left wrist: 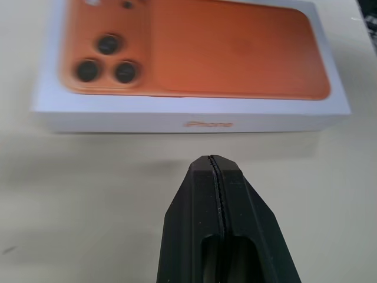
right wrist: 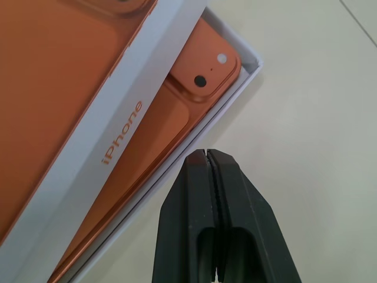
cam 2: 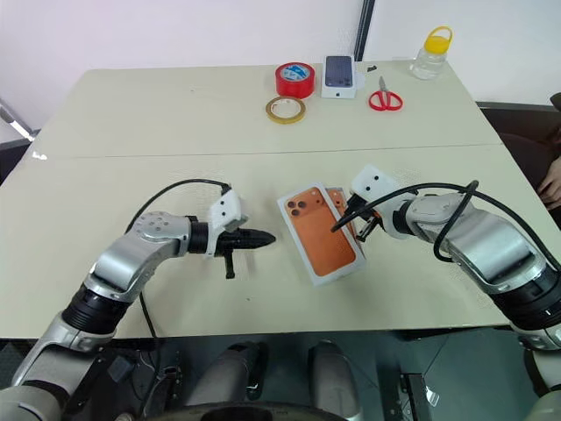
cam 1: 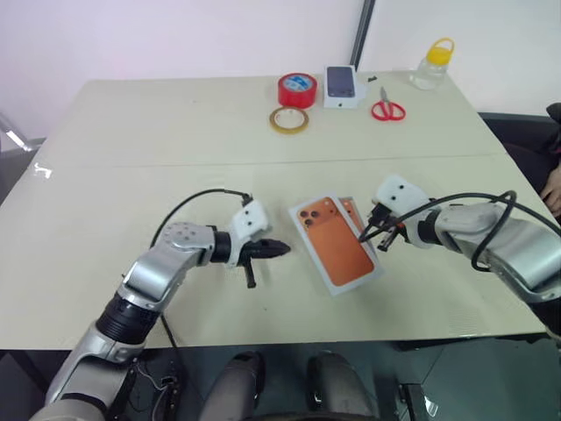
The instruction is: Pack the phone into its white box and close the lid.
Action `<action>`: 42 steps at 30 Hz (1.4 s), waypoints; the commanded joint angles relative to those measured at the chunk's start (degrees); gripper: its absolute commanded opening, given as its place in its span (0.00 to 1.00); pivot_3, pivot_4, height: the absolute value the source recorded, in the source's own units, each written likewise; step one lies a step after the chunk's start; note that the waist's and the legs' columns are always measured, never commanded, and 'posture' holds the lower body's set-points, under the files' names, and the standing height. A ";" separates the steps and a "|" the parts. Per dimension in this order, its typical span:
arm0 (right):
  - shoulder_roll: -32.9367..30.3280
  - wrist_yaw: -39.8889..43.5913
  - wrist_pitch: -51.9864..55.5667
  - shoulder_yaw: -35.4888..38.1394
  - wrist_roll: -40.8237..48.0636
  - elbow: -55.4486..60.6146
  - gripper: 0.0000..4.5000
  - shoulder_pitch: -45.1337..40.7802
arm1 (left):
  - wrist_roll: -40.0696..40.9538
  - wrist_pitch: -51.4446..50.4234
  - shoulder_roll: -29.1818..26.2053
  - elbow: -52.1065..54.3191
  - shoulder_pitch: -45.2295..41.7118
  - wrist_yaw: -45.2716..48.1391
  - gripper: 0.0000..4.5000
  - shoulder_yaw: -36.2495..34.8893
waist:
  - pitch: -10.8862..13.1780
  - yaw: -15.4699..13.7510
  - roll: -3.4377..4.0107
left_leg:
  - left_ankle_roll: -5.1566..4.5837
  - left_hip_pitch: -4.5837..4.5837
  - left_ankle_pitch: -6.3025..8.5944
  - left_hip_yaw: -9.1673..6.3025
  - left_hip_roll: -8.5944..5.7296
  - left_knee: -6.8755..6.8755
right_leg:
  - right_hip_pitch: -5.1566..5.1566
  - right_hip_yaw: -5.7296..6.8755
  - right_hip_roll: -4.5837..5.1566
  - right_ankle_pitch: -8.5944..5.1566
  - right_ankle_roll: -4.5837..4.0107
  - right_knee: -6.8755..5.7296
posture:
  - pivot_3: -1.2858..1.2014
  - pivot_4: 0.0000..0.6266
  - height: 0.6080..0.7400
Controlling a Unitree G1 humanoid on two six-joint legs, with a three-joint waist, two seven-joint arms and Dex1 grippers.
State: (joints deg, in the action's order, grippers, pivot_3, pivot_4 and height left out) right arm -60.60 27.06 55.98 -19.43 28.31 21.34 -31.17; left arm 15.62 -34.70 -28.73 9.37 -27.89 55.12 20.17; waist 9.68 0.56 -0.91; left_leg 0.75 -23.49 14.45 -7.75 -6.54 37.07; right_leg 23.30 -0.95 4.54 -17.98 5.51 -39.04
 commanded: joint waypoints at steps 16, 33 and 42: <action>1.49 7.92 -0.12 6.12 -7.02 6.20 0.01 4.70 | -3.06 3.95 9.99 -6.86 -3.59 -7.30 0.00 -1.66 | 0.01 -0.03 -0.01 | 0.12 0.00 -0.07 0.00 0.00 0.02 | 0.00 0.00 -0.01 0.00 0.00 -0.01 | 0.52 0.24 1.00; 2.85 10.57 0.08 6.86 -10.61 5.38 0.01 5.40 | -1.57 3.18 12.89 -7.43 -2.92 -8.58 0.00 -3.48 | 0.01 -0.02 -0.02 | 0.33 0.00 -0.19 0.00 -0.01 0.03 | -0.01 0.00 -0.01 0.00 0.01 -0.01 | 0.52 0.24 1.00; 3.92 10.36 0.58 7.25 -11.70 4.97 0.01 5.59 | 2.74 -1.10 3.37 0.28 -0.51 3.22 0.00 -0.10 | 0.00 0.03 -0.01 | 0.34 0.01 -0.20 0.00 0.00 0.01 | 0.00 0.00 -0.01 0.00 0.00 -0.03 | 0.52 0.24 1.00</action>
State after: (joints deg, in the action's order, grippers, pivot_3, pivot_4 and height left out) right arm -57.23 37.51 56.73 -14.23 17.32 25.55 -25.27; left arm 17.73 -35.87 -25.42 7.25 -28.71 56.60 18.81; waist 9.68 0.59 -0.92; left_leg 1.09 -23.48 14.26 -7.75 -6.54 37.09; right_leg 23.28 -0.96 4.53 -17.98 5.52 -39.07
